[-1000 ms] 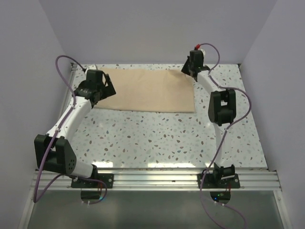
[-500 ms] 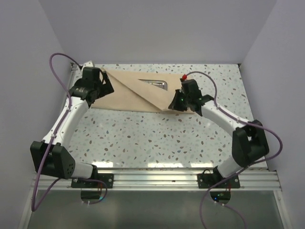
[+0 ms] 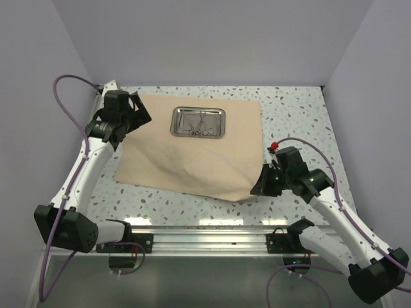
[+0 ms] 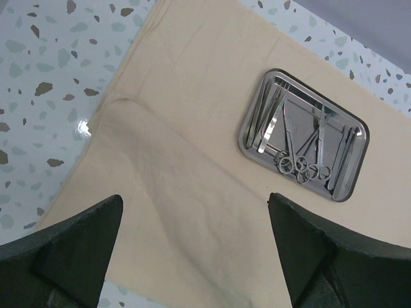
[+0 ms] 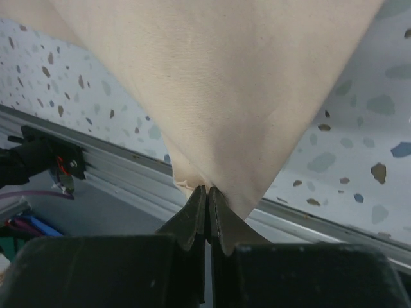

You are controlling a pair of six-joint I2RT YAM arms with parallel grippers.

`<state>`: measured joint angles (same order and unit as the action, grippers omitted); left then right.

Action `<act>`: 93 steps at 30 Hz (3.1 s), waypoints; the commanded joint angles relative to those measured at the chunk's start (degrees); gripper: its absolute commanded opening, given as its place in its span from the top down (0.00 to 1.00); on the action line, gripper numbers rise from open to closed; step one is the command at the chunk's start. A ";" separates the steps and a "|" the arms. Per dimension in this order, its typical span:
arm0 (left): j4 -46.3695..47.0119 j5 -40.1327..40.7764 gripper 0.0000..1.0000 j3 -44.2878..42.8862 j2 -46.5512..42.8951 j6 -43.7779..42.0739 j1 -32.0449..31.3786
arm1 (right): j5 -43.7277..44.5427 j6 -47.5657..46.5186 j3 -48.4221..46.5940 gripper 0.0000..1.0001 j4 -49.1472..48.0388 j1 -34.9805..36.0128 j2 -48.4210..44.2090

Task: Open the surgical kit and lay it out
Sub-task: Open the surgical kit at the center of the board.

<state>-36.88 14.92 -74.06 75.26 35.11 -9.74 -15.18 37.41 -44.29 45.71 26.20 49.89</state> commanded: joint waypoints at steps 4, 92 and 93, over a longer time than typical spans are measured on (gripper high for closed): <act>0.06 0.37 0.01 1.55 -4.16 1.45 0.07 | -5.65 -4.09 -0.53 1.00 16.84 -0.18 0.03; 6.83 -20.10 0.91 -36.41 60.61 -13.23 14.31 | 12.99 -3.66 -81.56 1.00 -4.05 -20.13 96.88; 6.39 -20.36 0.98 -37.29 60.96 -12.97 14.31 | 12.98 -3.57 -82.52 1.00 -3.88 -20.13 97.24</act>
<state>-29.04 -3.22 -108.55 134.23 21.98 4.51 1.80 32.34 -125.25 43.81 4.91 142.34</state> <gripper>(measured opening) 0.080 0.014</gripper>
